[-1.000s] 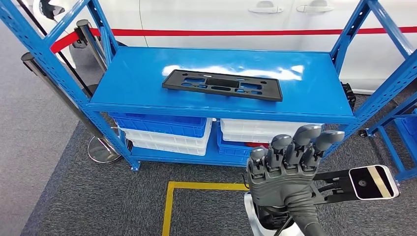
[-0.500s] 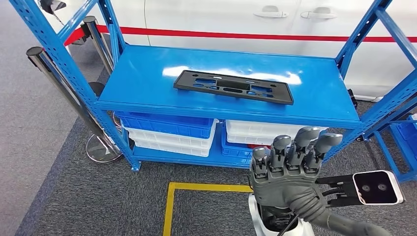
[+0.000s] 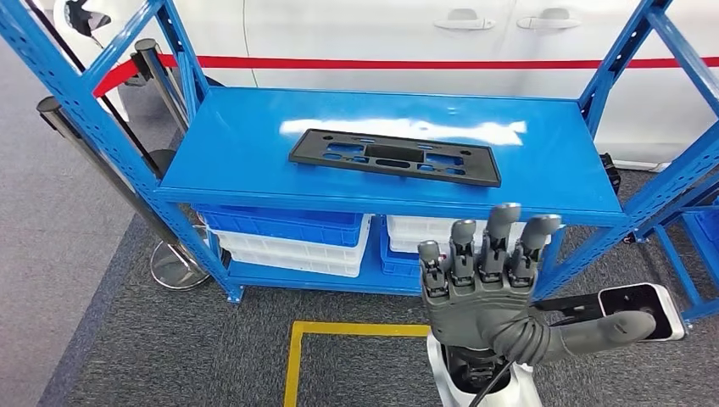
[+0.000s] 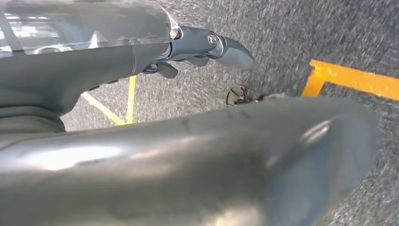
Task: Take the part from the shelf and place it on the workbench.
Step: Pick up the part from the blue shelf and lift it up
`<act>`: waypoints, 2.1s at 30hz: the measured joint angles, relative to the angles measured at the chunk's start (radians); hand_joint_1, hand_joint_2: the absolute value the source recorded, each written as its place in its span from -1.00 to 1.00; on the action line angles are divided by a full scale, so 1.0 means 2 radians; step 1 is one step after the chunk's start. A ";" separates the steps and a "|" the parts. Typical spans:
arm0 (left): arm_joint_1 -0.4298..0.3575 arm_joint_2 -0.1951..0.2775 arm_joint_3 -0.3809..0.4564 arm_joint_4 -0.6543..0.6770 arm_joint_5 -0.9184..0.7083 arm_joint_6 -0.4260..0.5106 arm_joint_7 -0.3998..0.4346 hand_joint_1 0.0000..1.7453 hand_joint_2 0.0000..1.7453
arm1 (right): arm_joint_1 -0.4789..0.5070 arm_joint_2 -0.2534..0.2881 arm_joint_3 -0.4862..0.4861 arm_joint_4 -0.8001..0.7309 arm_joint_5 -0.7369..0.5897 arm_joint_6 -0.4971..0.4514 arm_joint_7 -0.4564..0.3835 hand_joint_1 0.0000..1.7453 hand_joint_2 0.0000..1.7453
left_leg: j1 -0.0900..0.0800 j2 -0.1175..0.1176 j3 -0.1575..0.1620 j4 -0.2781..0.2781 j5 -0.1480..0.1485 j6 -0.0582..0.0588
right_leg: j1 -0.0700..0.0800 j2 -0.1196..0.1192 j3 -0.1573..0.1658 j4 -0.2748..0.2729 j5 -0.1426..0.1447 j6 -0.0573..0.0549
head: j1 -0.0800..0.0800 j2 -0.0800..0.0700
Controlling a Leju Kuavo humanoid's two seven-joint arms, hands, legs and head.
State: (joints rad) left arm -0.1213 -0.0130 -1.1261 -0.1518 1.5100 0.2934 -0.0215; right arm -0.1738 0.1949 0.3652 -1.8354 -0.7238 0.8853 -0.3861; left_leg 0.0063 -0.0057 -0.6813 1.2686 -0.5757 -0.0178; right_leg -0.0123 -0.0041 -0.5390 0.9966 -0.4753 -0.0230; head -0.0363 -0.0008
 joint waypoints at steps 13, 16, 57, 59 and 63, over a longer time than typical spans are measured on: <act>0.004 0.001 0.000 0.000 -0.001 -0.007 -0.002 -1.00 -1.00 | -0.004 -0.001 0.000 0.010 0.001 -0.006 -0.001 -1.00 -1.00 | 0.004 0.000 0.048 -0.123 0.062 0.025 | -0.004 0.002 -0.004 0.076 -0.045 0.029 | 0.001 0.000; 0.005 0.001 0.000 0.001 0.000 -0.007 -0.002 -1.00 -1.00 | -0.004 -0.002 0.000 0.010 0.001 -0.009 -0.001 -1.00 -1.00 | 0.000 -0.001 0.062 -0.123 0.050 0.029 | -0.003 0.002 -0.071 0.154 -0.073 0.029 | 0.002 0.000; 0.001 0.001 -0.018 0.002 -0.009 -0.008 -0.001 -1.00 -1.00 | 0.043 -0.010 -0.003 0.002 0.020 0.002 -0.018 -1.00 -1.00 | 0.000 0.040 0.076 -0.118 0.030 0.003 | 0.008 -0.014 -0.030 0.010 0.019 0.002 | 0.000 0.000; 0.001 0.001 -0.020 0.002 -0.009 -0.008 -0.001 -1.00 -1.00 | 0.045 -0.010 -0.003 0.002 0.021 0.002 -0.018 -1.00 -1.00 | 0.002 0.018 0.057 -0.074 0.004 -0.001 | 0.005 -0.004 -0.028 0.008 0.020 -0.002 | 0.000 0.000; 0.004 0.001 -0.021 0.002 -0.011 -0.008 -0.001 -1.00 -1.00 | 0.049 -0.010 -0.005 0.002 0.024 0.002 -0.018 -1.00 -1.00 | 0.002 0.007 0.008 0.014 -0.017 -0.003 | 0.005 0.021 -0.028 0.010 0.020 -0.003 | 0.000 0.000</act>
State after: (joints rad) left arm -0.1136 -0.0103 -1.1689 -0.1480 1.4887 0.2772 -0.0237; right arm -0.0765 0.1740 0.3549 -1.8311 -0.6759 0.8899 -0.4223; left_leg 0.0112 0.0077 -0.6645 1.2963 -0.6103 -0.0247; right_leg -0.0032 0.0382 -0.5953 1.0156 -0.4353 -0.0298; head -0.0371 -0.0008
